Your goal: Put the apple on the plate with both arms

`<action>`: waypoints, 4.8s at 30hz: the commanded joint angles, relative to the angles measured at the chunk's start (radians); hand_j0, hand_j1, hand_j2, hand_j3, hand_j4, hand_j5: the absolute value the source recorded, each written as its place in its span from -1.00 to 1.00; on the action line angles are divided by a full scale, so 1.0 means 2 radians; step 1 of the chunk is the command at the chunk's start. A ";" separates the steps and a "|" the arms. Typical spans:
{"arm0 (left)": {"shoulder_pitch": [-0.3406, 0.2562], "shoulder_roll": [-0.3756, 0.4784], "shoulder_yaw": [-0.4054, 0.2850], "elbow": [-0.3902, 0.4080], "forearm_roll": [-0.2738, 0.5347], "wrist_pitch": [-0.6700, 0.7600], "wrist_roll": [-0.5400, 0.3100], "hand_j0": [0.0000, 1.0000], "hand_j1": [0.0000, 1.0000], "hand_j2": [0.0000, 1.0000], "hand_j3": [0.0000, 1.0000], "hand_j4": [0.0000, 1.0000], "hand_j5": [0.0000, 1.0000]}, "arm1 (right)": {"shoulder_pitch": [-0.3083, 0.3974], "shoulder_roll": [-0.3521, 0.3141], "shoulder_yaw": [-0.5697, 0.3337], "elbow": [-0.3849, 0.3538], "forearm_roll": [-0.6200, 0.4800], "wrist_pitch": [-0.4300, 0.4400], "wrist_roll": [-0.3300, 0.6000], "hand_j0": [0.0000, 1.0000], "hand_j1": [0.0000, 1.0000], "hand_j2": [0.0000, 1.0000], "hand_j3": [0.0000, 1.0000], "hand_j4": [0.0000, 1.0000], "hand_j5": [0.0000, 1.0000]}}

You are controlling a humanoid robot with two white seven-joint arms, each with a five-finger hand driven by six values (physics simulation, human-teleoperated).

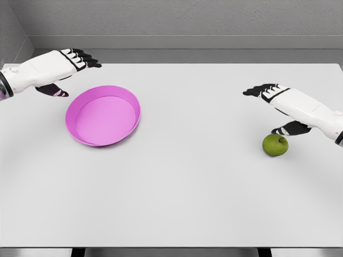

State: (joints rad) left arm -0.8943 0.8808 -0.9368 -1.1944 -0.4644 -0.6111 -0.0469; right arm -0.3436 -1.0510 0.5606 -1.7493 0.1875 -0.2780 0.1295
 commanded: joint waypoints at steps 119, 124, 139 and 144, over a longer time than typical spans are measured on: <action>0.002 -0.002 0.004 -0.002 -0.014 0.000 -0.001 1.00 1.00 1.00 1.00 1.00 1.00 | -0.127 0.050 -0.009 -0.001 -0.009 0.076 0.212 1.00 1.00 1.00 1.00 1.00 1.00; 0.002 -0.002 0.004 -0.002 -0.015 0.000 -0.001 1.00 1.00 1.00 1.00 1.00 1.00 | -0.055 0.002 -0.102 0.003 -0.009 0.033 0.214 1.00 1.00 1.00 1.00 1.00 1.00; -0.002 -0.029 0.002 -0.125 0.019 0.000 -0.046 1.00 1.00 1.00 1.00 1.00 1.00 | -0.023 0.013 -0.105 -0.001 -0.009 0.026 0.213 1.00 1.00 1.00 1.00 1.00 1.00; -0.014 -0.084 -0.024 -0.153 0.028 0.000 -0.114 1.00 1.00 1.00 1.00 1.00 1.00 | -0.023 0.022 -0.104 -0.001 -0.010 0.026 0.214 1.00 1.00 1.00 1.00 1.00 1.00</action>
State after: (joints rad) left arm -0.9265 0.7610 -0.9633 -1.4780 -0.4180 -0.6114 -0.2138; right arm -0.3912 -1.0117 0.3508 -1.7516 0.1711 -0.2256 0.5571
